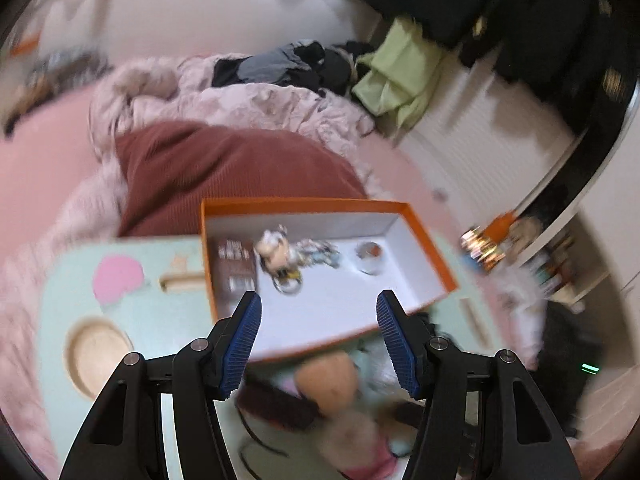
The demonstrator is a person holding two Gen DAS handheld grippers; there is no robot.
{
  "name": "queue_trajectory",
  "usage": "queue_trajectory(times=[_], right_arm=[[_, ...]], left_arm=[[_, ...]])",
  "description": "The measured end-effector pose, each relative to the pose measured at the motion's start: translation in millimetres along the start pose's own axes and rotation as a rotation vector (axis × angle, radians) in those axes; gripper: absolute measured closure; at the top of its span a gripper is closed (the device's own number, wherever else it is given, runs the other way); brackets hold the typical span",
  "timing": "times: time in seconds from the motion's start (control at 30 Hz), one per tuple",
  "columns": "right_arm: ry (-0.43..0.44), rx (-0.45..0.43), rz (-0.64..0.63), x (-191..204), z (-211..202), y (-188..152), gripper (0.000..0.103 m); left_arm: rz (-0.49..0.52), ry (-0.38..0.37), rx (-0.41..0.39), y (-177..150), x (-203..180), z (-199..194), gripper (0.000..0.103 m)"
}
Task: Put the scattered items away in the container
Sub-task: 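Lift the beige fur out of the box and set it on the table with the right gripper, then grasp the bead keychain in the box with the left gripper and set it on the table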
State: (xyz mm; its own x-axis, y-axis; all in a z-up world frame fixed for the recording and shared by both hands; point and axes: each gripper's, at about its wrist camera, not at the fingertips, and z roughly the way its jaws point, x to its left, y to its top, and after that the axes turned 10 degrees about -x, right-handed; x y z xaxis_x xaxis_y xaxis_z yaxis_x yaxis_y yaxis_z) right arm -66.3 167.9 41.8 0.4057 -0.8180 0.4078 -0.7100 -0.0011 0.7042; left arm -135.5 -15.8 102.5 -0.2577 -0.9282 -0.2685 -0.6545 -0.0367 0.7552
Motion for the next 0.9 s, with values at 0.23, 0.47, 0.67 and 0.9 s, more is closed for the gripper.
queue_trajectory(times=[0.23,0.47,0.67,0.9], right_arm=[[0.014,-0.106,0.044,-4.9,-24.6,6.9,0.037],[0.026,-0.089,0.074,-14.6,-30.2,0.0,0.037],[0.062,-0.073,0.105,-26.6,-28.2,-2.9,0.037],[0.093,-0.062,0.123,-30.1,-24.7,-4.3,0.037]], left_arm=[[0.176,0.053,0.18,21.4,-40.2,80.0,0.057],[0.185,0.128,0.294,20.2,-41.0,136.8,0.068],[0.197,0.138,0.319,15.2,-40.9,154.9,0.07],[0.213,0.147,0.337,20.1,-40.1,161.1,0.092]])
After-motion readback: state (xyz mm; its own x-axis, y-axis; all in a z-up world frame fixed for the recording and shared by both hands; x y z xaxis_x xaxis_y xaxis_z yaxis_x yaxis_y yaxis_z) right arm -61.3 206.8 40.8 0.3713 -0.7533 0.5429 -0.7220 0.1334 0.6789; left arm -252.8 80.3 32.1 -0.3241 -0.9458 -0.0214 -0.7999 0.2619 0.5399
